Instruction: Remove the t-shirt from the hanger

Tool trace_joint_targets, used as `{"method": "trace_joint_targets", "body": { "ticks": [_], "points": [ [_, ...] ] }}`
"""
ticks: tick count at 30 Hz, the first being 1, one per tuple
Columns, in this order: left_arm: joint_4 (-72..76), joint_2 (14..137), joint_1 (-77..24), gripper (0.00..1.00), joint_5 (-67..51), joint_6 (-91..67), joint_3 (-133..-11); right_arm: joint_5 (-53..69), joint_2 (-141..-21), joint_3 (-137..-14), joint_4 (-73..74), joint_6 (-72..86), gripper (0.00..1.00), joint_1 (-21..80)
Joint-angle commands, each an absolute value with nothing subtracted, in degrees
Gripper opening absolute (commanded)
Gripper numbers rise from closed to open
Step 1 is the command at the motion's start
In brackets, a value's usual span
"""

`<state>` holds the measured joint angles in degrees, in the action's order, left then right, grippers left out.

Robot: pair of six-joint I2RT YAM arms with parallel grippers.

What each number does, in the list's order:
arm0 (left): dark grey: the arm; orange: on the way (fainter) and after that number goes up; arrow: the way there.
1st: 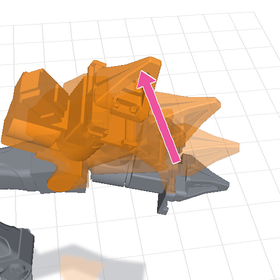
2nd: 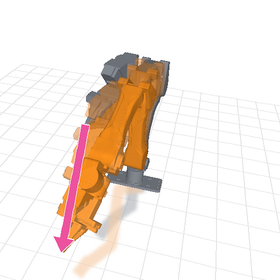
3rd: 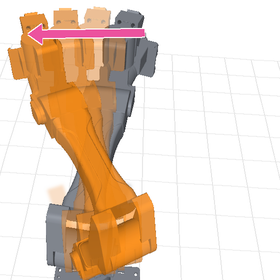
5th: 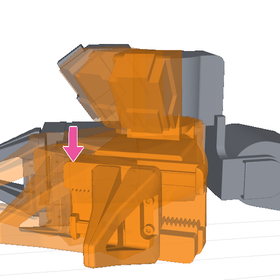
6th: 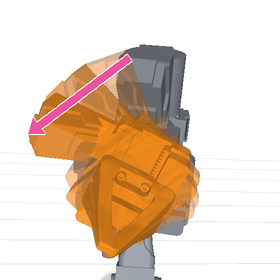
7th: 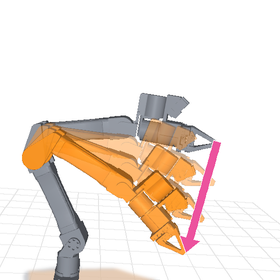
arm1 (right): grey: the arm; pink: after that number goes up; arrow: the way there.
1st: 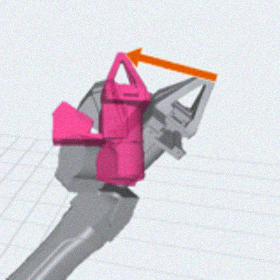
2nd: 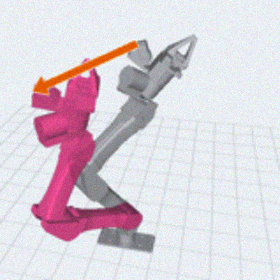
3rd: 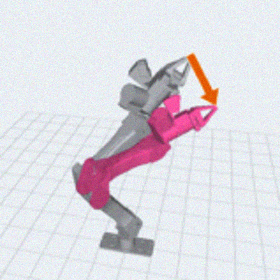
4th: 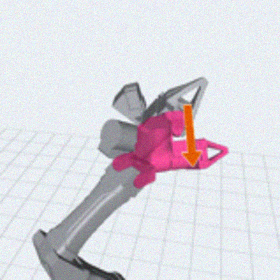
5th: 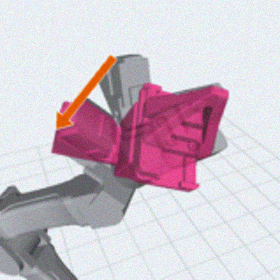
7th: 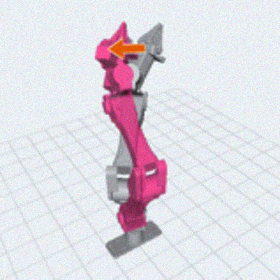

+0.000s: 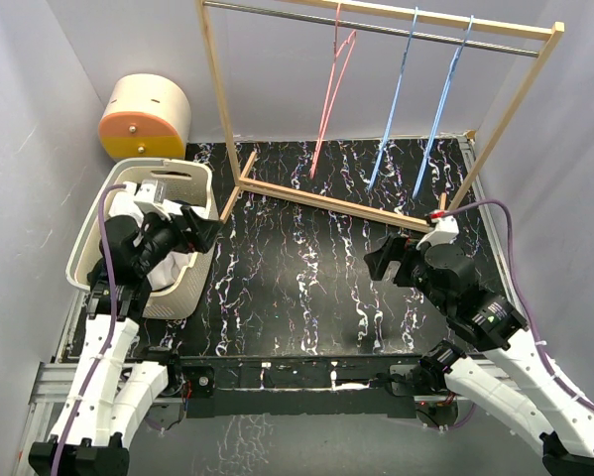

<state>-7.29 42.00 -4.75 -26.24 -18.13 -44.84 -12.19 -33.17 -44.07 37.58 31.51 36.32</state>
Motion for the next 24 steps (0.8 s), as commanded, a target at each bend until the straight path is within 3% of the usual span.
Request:
{"method": "trace_joint_targets", "body": {
  "ticks": [1,7,24],
  "points": [
    [-9.5,37.5,-5.6,0.85,-15.1,-15.9,-43.4,-23.6,-31.0,-42.6,33.2,34.3,0.99,36.3],
    [-11.3,33.6,-5.7,0.86,-9.8,-16.6,-37.3,-31.1,-32.8,-43.0,34.8,36.7,0.99,36.3],
    [-12.5,32.7,-6.9,0.86,-7.6,-16.1,-38.0,-33.4,-32.0,-41.4,33.8,39.7,0.99,36.3]
  ]
}}
